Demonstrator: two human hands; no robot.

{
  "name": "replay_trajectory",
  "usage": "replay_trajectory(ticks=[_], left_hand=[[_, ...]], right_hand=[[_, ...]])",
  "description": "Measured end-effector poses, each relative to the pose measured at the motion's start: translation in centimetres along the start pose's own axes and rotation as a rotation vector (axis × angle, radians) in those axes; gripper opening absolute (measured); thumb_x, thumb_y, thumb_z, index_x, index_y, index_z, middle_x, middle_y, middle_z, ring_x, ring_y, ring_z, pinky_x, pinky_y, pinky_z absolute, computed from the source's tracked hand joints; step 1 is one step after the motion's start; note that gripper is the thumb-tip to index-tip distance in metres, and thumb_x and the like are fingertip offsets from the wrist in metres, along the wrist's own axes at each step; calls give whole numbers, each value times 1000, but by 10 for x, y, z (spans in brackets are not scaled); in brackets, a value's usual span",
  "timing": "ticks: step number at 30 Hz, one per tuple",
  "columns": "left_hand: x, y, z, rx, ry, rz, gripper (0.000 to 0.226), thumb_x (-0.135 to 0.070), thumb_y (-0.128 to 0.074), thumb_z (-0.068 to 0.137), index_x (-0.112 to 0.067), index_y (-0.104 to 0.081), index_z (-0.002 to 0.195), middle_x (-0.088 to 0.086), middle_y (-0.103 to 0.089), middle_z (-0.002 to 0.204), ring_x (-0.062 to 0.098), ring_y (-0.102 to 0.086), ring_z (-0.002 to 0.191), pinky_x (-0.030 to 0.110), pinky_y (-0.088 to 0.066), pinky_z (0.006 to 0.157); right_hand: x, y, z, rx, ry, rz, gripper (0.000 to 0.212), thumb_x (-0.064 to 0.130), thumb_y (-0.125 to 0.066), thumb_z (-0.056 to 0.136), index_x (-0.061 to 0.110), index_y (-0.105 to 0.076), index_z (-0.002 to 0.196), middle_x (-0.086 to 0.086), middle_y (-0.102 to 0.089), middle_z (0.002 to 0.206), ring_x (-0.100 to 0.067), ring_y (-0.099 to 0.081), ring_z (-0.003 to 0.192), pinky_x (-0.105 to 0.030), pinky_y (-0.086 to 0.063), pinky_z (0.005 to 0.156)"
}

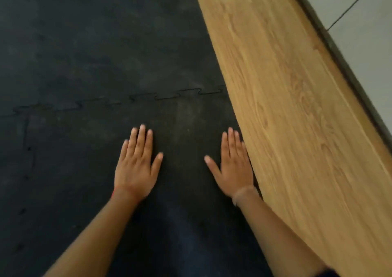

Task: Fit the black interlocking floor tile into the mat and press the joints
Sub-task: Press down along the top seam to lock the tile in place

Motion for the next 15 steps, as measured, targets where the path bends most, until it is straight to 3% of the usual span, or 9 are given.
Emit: replay_trajectory(ticks=[3, 5, 8, 15], left_hand=[[16, -10, -93, 33, 83, -4, 65, -52, -8, 90, -12, -13, 142, 9, -16, 151, 19, 1, 141, 29, 4, 113], [18, -15, -105, 93, 122, 23, 65, -51, -8, 91, -10, -16, 141, 10, -19, 149, 19, -5, 140, 29, 4, 112], [12, -6, -97, 80, 141, 19, 65, -50, -8, 90, -10, -13, 141, 8, -14, 149, 24, -9, 139, 31, 3, 113], [14, -12, -101, 94, 110, 14, 63, -46, -16, 89, -15, 1, 141, 3, 5, 149, 20, 7, 139, 39, -3, 113]], right_hand=[[-7, -15, -56, -24, 10, -16, 84, 66, -16, 89, 4, -5, 145, -16, -8, 154, -28, -4, 142, -41, -8, 114], [-7, -15, -53, -16, -5, -40, 84, 66, -17, 89, 3, -7, 144, -16, -9, 153, -29, -6, 141, -43, -12, 113], [-2, -8, -47, 0, -6, -30, 85, 65, -18, 88, 3, -6, 144, -16, -7, 153, -27, -2, 142, -43, -9, 114], [1, -11, -53, 30, -9, -58, 86, 64, -18, 87, 1, -3, 144, -19, -5, 154, -28, 1, 142, -40, -3, 115]])
Point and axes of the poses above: each hand's wrist, its own z-axis towards the middle knuckle, its own y-axis out of the back of the hand, x = y × z, the point moved 5 cm from there along z, towards the middle knuckle
